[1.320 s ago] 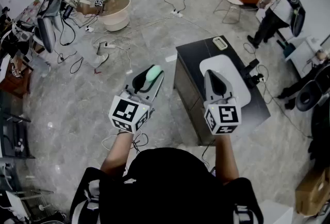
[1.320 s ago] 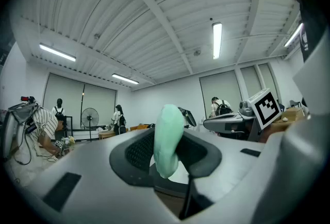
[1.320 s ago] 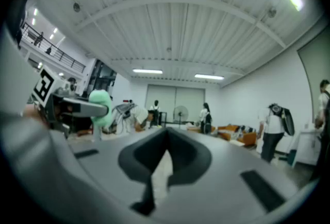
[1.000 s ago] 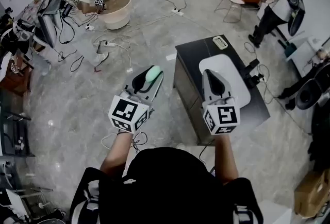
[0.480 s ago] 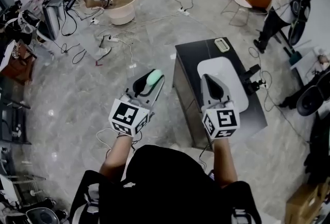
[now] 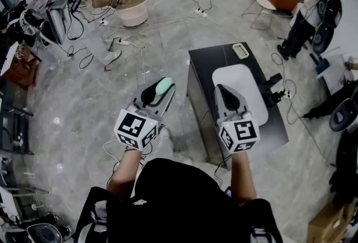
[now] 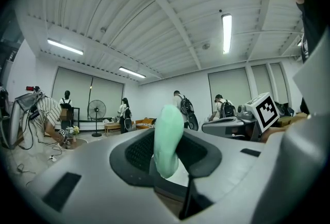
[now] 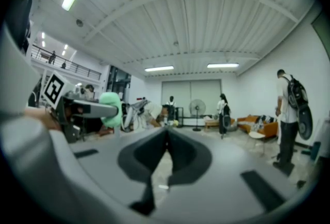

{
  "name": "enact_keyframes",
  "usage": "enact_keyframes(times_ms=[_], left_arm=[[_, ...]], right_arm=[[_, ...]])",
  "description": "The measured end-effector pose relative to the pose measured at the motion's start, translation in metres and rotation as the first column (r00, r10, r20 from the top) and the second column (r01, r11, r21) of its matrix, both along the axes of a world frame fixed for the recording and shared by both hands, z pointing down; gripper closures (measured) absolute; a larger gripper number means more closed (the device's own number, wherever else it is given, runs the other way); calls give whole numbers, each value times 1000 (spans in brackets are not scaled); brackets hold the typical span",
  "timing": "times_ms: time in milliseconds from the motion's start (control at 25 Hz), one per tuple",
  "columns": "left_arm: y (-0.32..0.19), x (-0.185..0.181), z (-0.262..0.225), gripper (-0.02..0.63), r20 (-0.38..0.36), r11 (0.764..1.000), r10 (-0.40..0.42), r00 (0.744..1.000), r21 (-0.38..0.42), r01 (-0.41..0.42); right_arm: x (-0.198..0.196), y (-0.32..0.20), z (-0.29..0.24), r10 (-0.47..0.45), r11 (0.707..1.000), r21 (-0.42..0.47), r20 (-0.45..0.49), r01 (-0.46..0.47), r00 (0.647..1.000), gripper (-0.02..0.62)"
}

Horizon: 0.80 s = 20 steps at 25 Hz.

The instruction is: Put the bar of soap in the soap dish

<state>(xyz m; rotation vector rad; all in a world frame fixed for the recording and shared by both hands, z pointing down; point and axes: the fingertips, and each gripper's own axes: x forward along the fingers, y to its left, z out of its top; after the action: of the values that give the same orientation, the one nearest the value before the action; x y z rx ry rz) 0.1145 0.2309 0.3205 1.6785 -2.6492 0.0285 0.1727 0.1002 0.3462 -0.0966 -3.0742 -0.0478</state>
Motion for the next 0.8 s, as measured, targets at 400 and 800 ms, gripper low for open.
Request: enact_keyframes(times_ms=[400, 800], left_arm=[[-17, -44, -9, 469, 36, 999, 32, 999, 40, -33], [-49, -125, -12, 469, 52, 996, 76, 996, 38, -78]], right_arm=[[-45, -21, 6, 30, 1000, -2, -2, -30, 1000, 560], [-129, -54, 4, 60, 998, 11, 0, -60, 998, 560]])
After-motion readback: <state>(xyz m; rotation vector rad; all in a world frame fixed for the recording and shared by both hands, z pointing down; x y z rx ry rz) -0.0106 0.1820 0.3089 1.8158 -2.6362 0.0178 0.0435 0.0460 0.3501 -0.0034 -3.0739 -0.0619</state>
